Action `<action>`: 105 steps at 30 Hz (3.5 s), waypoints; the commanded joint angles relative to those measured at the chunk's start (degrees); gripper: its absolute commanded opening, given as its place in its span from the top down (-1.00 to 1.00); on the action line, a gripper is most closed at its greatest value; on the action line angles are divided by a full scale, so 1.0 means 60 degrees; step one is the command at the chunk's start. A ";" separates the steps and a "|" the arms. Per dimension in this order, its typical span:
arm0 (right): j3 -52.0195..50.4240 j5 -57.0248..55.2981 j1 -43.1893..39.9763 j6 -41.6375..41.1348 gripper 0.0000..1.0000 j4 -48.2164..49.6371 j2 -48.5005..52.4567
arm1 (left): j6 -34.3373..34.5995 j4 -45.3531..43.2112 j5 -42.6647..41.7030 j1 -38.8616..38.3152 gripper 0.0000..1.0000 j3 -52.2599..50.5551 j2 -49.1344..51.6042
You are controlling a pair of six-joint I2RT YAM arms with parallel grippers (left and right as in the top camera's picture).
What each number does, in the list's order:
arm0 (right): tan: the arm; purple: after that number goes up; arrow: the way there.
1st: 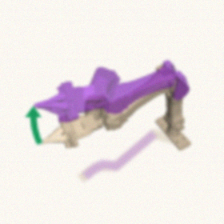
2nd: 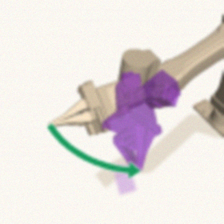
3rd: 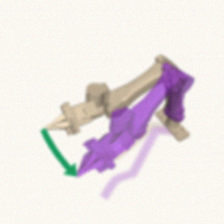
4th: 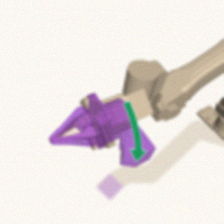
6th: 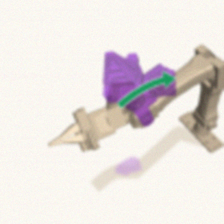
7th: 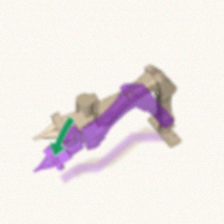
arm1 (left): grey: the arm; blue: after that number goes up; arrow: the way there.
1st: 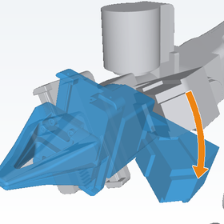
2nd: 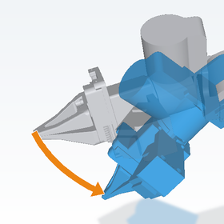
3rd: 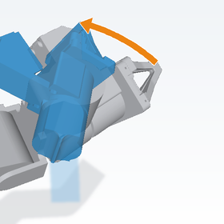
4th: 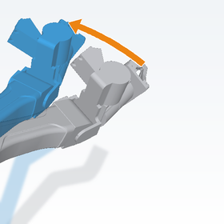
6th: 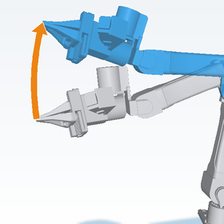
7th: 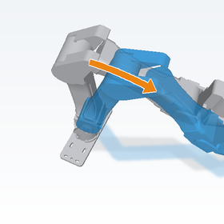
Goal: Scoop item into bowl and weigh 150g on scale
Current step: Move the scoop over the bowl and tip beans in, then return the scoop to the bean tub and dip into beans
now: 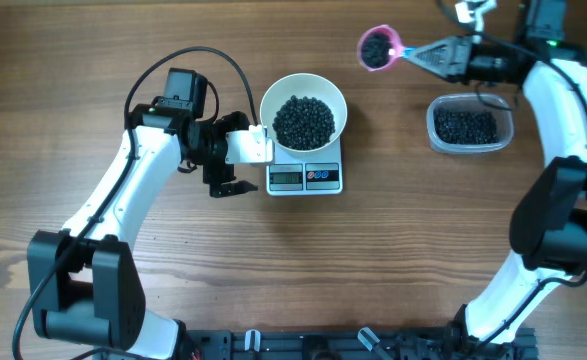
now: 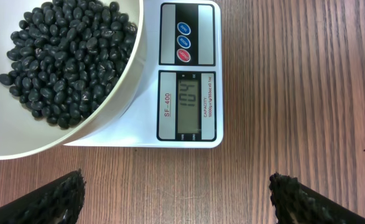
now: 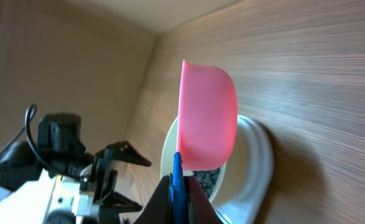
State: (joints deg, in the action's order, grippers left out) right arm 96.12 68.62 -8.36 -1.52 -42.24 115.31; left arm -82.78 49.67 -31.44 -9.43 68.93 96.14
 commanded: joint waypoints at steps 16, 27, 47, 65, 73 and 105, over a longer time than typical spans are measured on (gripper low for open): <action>0.0106 -0.2681 0.2532 0.1060 0.91 -0.0612 -0.0204 | 0.0091 0.0004 -0.0211 -0.0015 -1.00 -0.0062 0.0109; 0.1104 -0.6692 0.3927 0.3158 0.91 -0.0907 -0.1213 | 0.0091 0.0004 -0.0211 -0.0015 -1.00 -0.0062 0.0109; 0.1293 -0.7512 0.4211 0.9500 0.91 -0.0051 -0.2794 | 0.0095 0.0000 -0.0211 -0.0018 -1.00 -0.0062 0.0109; 0.1220 -0.7257 0.3406 0.5326 0.91 -0.0204 -0.2317 | 0.0091 0.0004 -0.0211 -0.0018 -1.00 -0.0062 0.0109; 0.1220 -0.7297 0.1468 0.4218 0.91 -0.1606 -0.2313 | 0.0091 0.0004 -0.0211 -0.0018 -1.00 -0.0062 0.0109; -0.3628 -0.9147 -0.0780 0.1435 0.92 -0.0386 -0.2248 | 0.0091 0.0004 -0.0211 -0.0018 -1.00 -0.0062 0.0109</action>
State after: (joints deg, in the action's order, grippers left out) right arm 77.47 13.30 -13.23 10.07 -47.33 101.08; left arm -82.78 49.65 -31.42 -9.43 68.93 96.14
